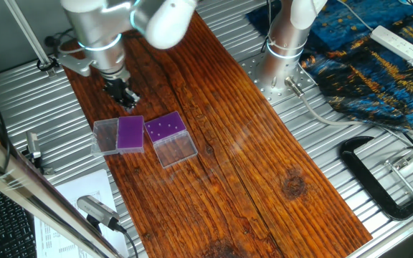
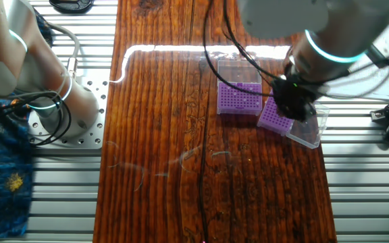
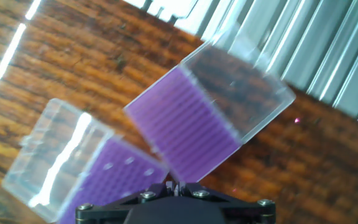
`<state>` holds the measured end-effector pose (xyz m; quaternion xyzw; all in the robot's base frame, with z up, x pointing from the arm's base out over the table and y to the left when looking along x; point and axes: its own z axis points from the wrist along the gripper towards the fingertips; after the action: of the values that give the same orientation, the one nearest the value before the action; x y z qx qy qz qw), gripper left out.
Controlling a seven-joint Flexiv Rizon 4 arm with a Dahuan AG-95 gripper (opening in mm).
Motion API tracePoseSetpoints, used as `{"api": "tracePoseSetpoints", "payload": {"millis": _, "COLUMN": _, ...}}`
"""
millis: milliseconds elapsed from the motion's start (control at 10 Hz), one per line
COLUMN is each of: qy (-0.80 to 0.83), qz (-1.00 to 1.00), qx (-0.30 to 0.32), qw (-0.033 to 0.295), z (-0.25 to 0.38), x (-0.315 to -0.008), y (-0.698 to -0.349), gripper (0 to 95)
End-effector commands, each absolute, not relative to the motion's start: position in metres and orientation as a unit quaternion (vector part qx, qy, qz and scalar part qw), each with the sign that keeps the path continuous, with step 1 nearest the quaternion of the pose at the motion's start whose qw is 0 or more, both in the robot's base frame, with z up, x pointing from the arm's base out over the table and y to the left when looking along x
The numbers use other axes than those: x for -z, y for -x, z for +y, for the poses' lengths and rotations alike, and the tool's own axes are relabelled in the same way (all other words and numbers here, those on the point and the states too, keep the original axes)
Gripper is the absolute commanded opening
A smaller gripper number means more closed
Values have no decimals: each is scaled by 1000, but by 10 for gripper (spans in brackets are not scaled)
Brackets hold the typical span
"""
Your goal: Transfer all small pipette tips from one holder to another
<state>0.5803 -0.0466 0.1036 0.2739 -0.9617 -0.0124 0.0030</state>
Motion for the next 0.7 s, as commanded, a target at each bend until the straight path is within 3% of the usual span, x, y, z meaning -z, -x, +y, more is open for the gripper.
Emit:
{"api": "tracePoseSetpoints", "payload": {"millis": 100, "qy": -271, "qz": -962, "qx": 16, "qw": 1, "z": -44, "x": -97, "y": -581, "gripper": 0}}
{"api": "tracePoseSetpoints", "payload": {"millis": 700, "qy": -268, "qz": -963, "qx": 25, "qw": 3, "z": -41, "x": -87, "y": -569, "gripper": 0}}
